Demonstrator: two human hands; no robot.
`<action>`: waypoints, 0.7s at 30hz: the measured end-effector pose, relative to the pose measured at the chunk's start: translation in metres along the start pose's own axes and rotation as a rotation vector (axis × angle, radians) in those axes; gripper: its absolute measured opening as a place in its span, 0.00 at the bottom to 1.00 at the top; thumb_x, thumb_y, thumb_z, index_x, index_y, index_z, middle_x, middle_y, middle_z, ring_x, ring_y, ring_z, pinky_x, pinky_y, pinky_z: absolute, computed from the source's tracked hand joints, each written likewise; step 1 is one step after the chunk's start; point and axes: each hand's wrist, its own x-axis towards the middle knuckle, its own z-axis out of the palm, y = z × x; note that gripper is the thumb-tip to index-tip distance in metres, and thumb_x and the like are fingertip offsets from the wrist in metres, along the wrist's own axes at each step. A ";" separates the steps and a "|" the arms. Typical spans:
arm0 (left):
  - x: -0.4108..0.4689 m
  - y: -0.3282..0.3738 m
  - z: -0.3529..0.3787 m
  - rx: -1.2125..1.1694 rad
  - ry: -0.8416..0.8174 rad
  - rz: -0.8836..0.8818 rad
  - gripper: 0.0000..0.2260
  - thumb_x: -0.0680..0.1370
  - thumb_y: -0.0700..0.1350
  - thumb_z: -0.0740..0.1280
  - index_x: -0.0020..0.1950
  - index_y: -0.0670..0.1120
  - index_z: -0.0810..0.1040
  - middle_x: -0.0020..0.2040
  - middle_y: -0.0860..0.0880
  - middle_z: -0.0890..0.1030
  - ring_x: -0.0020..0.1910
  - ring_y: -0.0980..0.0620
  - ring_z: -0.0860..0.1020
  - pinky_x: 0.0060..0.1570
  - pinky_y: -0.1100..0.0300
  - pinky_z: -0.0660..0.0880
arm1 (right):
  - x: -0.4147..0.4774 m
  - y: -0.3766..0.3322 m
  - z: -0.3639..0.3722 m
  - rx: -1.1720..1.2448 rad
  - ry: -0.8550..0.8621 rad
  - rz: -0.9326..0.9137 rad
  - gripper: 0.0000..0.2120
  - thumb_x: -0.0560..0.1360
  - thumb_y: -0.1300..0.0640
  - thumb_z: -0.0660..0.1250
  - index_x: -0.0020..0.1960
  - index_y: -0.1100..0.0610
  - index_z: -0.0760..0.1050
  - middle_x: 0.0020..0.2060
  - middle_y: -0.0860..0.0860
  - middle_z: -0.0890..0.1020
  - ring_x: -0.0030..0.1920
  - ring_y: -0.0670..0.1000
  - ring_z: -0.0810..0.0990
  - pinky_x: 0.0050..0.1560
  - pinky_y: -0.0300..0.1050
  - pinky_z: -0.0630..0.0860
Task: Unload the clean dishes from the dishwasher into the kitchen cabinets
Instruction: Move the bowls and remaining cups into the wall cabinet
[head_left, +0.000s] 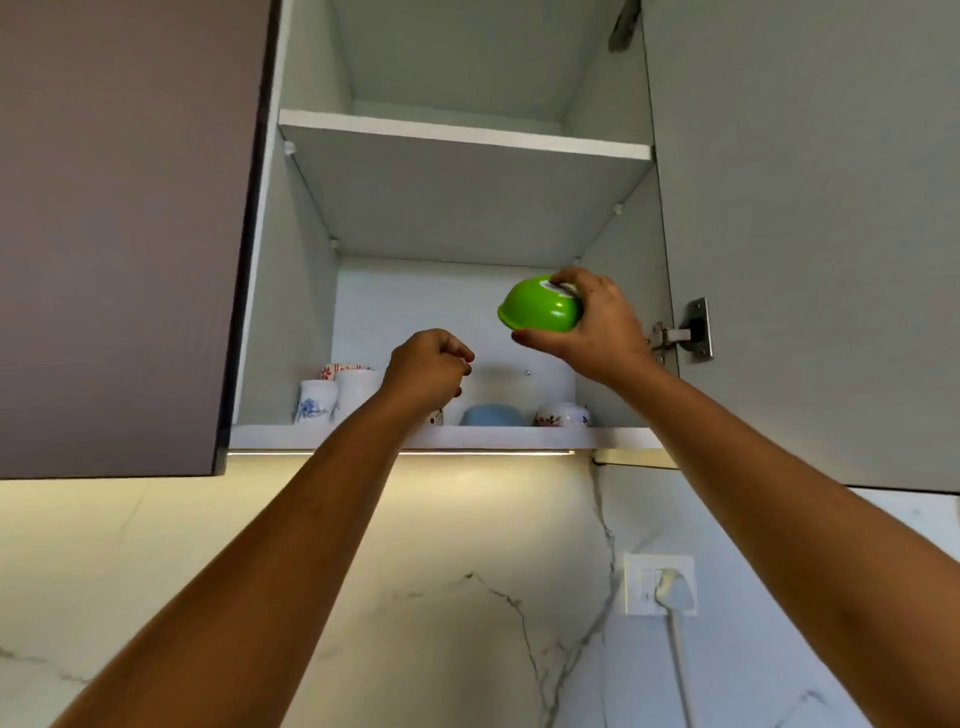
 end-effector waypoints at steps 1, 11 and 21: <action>0.008 -0.002 0.004 0.048 -0.008 0.010 0.10 0.79 0.38 0.59 0.53 0.44 0.79 0.52 0.46 0.80 0.46 0.47 0.79 0.43 0.59 0.75 | 0.010 0.006 0.008 -0.023 -0.030 0.023 0.37 0.62 0.40 0.76 0.66 0.50 0.68 0.62 0.53 0.72 0.58 0.53 0.73 0.54 0.45 0.72; 0.064 -0.029 0.035 0.562 -0.269 -0.018 0.15 0.79 0.37 0.58 0.64 0.42 0.76 0.67 0.44 0.74 0.66 0.44 0.71 0.62 0.59 0.69 | 0.062 0.064 0.078 -0.326 -0.514 0.260 0.35 0.65 0.40 0.74 0.65 0.55 0.67 0.62 0.57 0.73 0.60 0.58 0.73 0.58 0.50 0.72; 0.068 -0.044 0.036 0.667 -0.363 0.062 0.20 0.78 0.33 0.57 0.69 0.45 0.70 0.70 0.44 0.69 0.69 0.46 0.67 0.67 0.58 0.64 | 0.072 0.081 0.113 -0.396 -0.640 0.343 0.46 0.65 0.40 0.75 0.71 0.60 0.55 0.66 0.60 0.69 0.64 0.61 0.72 0.58 0.52 0.72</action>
